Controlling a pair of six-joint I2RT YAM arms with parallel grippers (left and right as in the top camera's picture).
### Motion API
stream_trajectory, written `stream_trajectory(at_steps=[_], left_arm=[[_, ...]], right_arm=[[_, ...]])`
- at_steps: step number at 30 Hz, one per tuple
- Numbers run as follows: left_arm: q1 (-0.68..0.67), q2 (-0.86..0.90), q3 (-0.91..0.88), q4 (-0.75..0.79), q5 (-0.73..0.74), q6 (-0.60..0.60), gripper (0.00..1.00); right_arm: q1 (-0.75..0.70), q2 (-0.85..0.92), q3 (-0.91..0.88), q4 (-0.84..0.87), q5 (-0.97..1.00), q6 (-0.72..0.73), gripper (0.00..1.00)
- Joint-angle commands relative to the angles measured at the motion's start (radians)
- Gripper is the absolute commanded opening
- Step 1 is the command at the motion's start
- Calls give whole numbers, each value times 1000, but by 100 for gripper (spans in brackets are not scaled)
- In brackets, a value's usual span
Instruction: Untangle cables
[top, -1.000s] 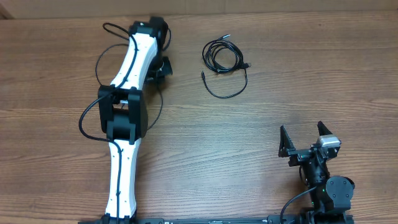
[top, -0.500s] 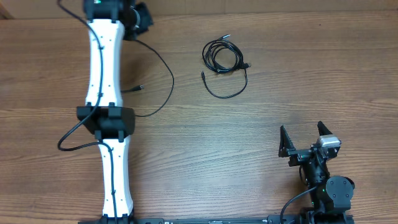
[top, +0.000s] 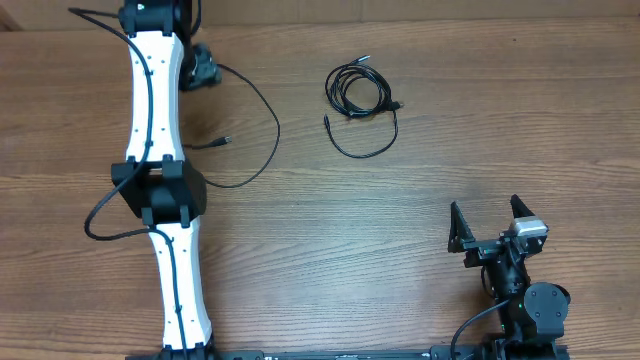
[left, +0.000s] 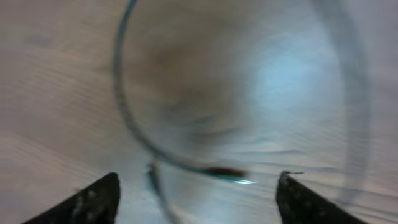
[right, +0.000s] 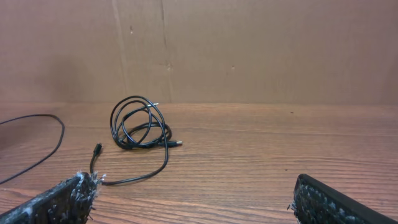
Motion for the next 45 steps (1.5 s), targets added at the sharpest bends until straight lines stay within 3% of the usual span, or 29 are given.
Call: stream_trajectory(at_steps=[1,5,11,16,32,36,38,42,45], left_arm=[[65,-13,-99,-35,-133,-38,86],[143,-13,-193,-35,-89,-63,86],[209,-13,-289,35,77,66,82],[213,-13,-350,117,180,72,79],[197,-12,-521,209,177,65,74],[209,-12,-561,213,177,73,56],[209,-12,-575,226,179,73,32],[198,-12,-582,227,179,73,5],[185,-12,-582,205,187,72,4]], right_arm=[[-2,-2,-10,5,5,-5,100],[-2,-2,-10,5,5,-5,100],[-2,-2,-10,5,5,-5,100],[-2,-2,-10,5,5,-5,100],[-2,-2,-10,5,5,-5,100],[-2,-2,-10,5,5,-5,100],[-2,-2,-10,5,5,-5,100],[-2,-2,-10,5,5,-5,100],[-2,-2,-10,5,5,-5,100]])
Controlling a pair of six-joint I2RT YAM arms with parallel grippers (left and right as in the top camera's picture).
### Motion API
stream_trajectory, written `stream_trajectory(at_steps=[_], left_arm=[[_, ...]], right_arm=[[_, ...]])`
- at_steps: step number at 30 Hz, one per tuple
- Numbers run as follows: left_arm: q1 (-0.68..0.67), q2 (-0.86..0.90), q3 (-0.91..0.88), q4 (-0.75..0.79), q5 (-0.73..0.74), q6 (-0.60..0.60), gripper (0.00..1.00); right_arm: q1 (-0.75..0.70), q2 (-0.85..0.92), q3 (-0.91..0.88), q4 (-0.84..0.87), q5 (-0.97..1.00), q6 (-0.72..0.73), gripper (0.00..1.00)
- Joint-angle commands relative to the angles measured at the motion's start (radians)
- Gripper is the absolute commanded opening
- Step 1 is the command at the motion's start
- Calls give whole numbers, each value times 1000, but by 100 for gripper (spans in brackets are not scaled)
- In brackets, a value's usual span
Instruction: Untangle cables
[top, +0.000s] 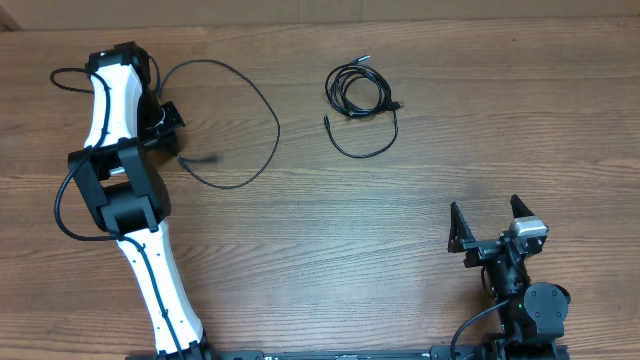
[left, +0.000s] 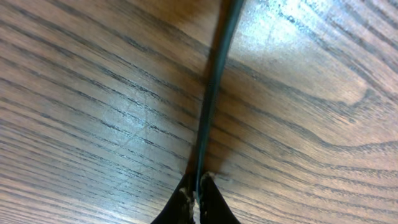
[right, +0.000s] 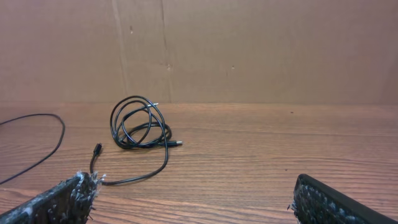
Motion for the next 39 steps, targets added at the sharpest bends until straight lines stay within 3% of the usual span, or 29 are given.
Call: stream_trajectory(at_steps=[1,6,10,14,27,33,39], left_arm=[[-22,25,-37,-17,11,4,4],[-31,24,11,-103,49,34,4],[-33,12,200,-282,262,37,4],[-56,-63,284,-285,422,19,4],[-253,-312,306,-292,351,-93,4],[-370,-324,306,-292,315,-174,4],[-475,-324,306,-292,305,-174,4]], right_arm=[[-2,-2,-10,5,5,-5,100],[-2,-2,-10,5,5,-5,100],[-2,-2,-10,5,5,-5,100],[-2,-2,-10,5,5,-5,100],[-2,-2,-10,5,5,-5,100],[-2,-2,-10,5,5,-5,100],[-2,-2,-10,5,5,-5,100]])
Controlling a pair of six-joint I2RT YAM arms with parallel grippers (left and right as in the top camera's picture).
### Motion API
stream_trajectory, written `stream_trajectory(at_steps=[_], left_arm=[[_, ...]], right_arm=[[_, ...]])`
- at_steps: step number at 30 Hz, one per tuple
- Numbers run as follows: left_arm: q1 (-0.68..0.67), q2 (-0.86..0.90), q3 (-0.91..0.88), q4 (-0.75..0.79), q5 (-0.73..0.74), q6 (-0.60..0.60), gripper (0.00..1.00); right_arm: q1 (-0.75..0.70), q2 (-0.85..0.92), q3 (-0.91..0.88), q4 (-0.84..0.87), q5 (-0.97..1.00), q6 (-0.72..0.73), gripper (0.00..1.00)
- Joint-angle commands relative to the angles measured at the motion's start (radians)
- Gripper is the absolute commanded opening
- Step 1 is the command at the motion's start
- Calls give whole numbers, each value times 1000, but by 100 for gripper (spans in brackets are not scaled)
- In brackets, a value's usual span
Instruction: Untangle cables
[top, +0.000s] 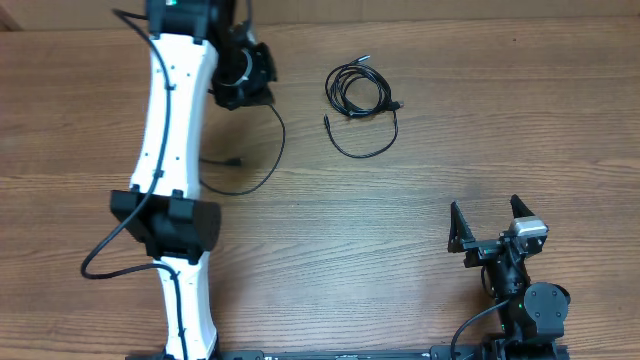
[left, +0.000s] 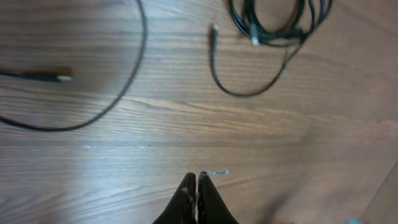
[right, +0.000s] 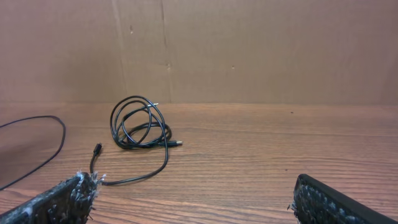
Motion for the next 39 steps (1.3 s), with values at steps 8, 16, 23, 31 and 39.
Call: stream_trajectory(at_steps=[8,16,23,31,39], left_arm=[[-68,-8,-23,-3,-460,-6,40],[31,-8,-247,49,-527,-169,87],[88,-8,-477,234,-444,-217,83],[91,-8,-707,451,-373,-428,79],[119,-7,-810,557,-376,-503,74]], right_arm=[[-2,-2,-10,5,5,-5,100],[-2,-3,-10,5,5,-5,100],[-2,-2,-10,5,5,-5,100],[-2,-2,-10,5,5,-5,100],[-2,-2,-10,5,5,-5,100]])
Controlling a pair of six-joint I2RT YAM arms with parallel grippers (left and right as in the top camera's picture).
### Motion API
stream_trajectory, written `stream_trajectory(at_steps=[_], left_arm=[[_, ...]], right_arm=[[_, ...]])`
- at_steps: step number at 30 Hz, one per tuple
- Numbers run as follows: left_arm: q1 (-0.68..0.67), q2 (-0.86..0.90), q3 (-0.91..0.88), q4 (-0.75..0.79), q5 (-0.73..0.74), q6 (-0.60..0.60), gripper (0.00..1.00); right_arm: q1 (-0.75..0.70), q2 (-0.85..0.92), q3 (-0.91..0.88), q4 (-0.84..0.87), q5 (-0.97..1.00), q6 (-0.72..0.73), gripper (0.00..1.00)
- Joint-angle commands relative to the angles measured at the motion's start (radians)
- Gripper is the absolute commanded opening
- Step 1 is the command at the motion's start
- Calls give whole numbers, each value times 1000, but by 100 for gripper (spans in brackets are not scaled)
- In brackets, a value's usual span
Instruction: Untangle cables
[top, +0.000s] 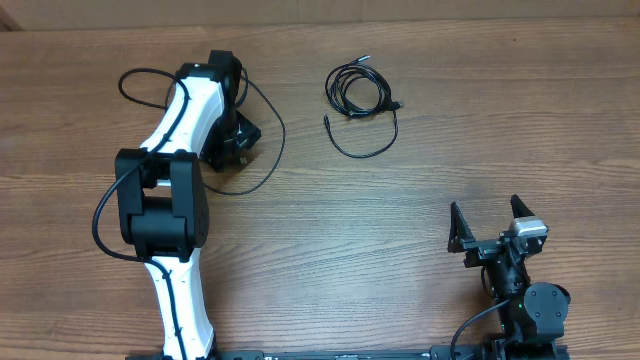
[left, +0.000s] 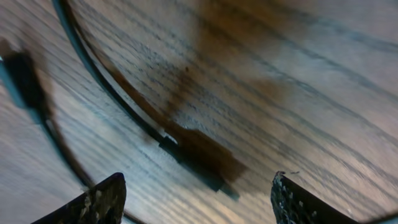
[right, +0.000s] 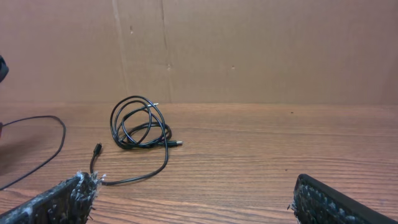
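Note:
A loose black cable (top: 278, 135) curves across the left half of the wooden table (top: 420, 180). My left gripper (top: 236, 140) hangs low over it with its jaws open. In the left wrist view the cable's plug (left: 189, 158) lies on the wood between and ahead of the fingers (left: 96, 200), untouched by either. The cable itself (left: 93, 74) runs off to the upper left. A coiled black cable (top: 360, 90) with a trailing tail lies at the far centre, and also shows as the coil (right: 140, 123). My right gripper (top: 490, 228) rests open at the near right, holding nothing.
A brown cardboard wall (right: 249, 50) closes the far side of the table. The left arm's own cable (top: 105, 215) loops out beside its elbow. The coil's tail (right: 134, 177) reaches toward the right gripper's left finger (right: 62, 200).
My left gripper was shut and raised at the far centre-left, looking down on both cables. Now it is open and low over the loose cable's plug, nearer the table's left middle. The right arm has not moved.
My left gripper was first open at the far left over the loose cable. Then it was shut on that cable further left, and the cable's loop had shifted. Then it was shut and high near the far centre. Now it is open above the plug end.

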Motion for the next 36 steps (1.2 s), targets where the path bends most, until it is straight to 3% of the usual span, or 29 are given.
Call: stream_trajectory(at_steps=[1,8,14,17,22,26,36], left_arm=[[31,-8,-34,21,10,-60,74],[78,-8,-62,21,32,-55,68],[83,-8,-91,38,33,-55,34],[81,-8,-104,43,39,-55,29],[80,-8,-107,40,93,5,6],[81,-12,-95,18,146,65,4],[38,-178,-69,-136,107,39,4]], right_arm=[[-2,-3,-10,5,5,-5,100],[-2,-2,-10,5,5,-5,100],[-2,-2,-10,5,5,-5,100],[-2,-2,-10,5,5,-5,100],[-2,-2,-10,5,5,-5,100],[-2,-2,-10,5,5,-5,100],[-2,-2,-10,5,5,-5,100]])
